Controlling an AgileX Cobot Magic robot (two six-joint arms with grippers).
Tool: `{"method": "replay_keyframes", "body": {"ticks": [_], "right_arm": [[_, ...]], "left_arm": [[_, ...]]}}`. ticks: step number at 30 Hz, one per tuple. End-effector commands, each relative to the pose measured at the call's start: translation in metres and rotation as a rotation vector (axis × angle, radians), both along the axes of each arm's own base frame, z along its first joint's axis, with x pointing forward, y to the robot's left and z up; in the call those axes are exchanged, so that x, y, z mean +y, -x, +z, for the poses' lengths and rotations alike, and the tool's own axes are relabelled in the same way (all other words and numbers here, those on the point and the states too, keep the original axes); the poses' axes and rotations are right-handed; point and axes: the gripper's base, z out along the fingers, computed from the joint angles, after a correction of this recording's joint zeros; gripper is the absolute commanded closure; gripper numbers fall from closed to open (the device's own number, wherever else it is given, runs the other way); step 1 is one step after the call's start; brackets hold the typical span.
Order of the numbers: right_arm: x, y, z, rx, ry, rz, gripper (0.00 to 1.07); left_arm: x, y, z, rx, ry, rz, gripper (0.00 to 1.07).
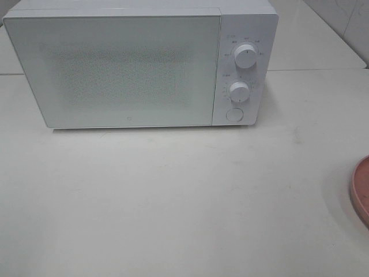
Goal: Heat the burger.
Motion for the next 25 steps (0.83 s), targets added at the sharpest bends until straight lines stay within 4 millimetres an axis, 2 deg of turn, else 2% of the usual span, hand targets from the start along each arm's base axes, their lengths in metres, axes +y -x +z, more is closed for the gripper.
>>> {"method": "replay_keyframes", "body": {"ticks": [1,25], "right_arm": [[-0.0008,0.0024,-0.0006,-0.021,0.004,-0.008,0.32],[-0.0007,0.0024,-0.0006,-0.021,0.003,-0.008,0.32]], "left_arm": [[-0.0011,0.0005,0.0006,-0.020,0.007,-0.013,0.07],[-0.0009,0.0002,0.0006,-0.018,0.006,-0.012,0.07]]}}
